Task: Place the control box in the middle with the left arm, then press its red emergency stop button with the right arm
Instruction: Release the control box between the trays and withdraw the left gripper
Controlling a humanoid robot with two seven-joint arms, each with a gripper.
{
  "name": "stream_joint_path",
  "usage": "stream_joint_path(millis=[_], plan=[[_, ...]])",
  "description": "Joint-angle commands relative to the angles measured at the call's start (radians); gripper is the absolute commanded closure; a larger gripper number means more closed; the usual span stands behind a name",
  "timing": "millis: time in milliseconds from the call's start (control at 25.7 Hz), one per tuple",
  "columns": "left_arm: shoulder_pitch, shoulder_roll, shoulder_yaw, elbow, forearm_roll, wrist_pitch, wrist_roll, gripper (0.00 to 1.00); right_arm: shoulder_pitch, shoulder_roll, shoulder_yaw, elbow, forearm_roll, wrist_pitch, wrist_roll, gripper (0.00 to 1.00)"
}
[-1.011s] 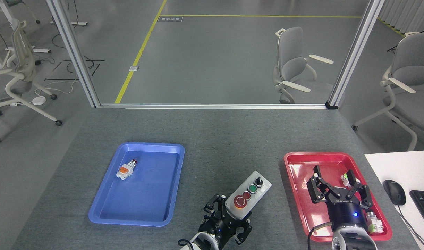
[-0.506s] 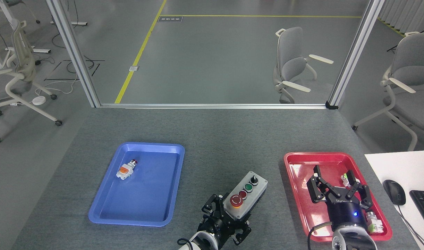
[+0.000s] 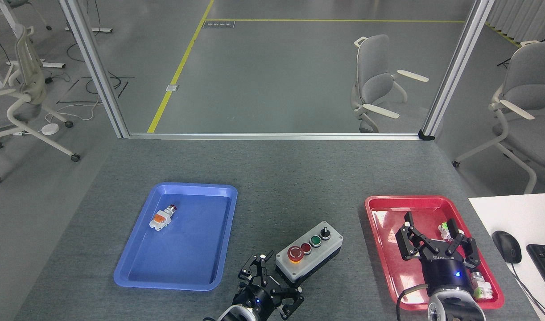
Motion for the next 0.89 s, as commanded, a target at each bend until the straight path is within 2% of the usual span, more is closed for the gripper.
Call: stream_joint_path(millis=[0,194,350,506,622,778,856], plan=[[0.055,0.094,0.045,-0.122,0.005,-0.023,0.002,0.01,0.000,0.000,-0.001,0.000,-0.002,0.001,-0.002,0.02],[0.132,0.195,0.149,-0.240,0.007,-0.095,0.010,0.01,0.000,-0.002,-0.006,0.000,-0.002,0.001,-0.002,0.02],[0.223,0.264,0.321,-0.377,0.007,-0.206,0.010,0.01,0.000,-0.006,-0.006,0.000,-0.002,0.001,-0.002,0.02],[0.293,0.267,0.570,-0.472,0.008,-0.341,0.010,0.01,0.000,-0.008,-0.006,0.000,0.000,0.001,-0.005,0.02],[0.301,0.258,0.763,-0.493,0.048,-0.422,0.010,0.01,-0.011,-0.008,-0.004,0.000,0.002,0.002,-0.008,0.02],[0.267,0.255,0.901,-0.477,0.178,-0.431,-0.001,0.01,-0.026,-0.011,-0.003,0.002,0.002,0.002,-0.008,0.04],[0.236,0.255,0.936,-0.466,0.244,-0.407,-0.005,0.01,-0.035,-0.009,-0.003,0.012,0.002,0.001,-0.008,0.13]])
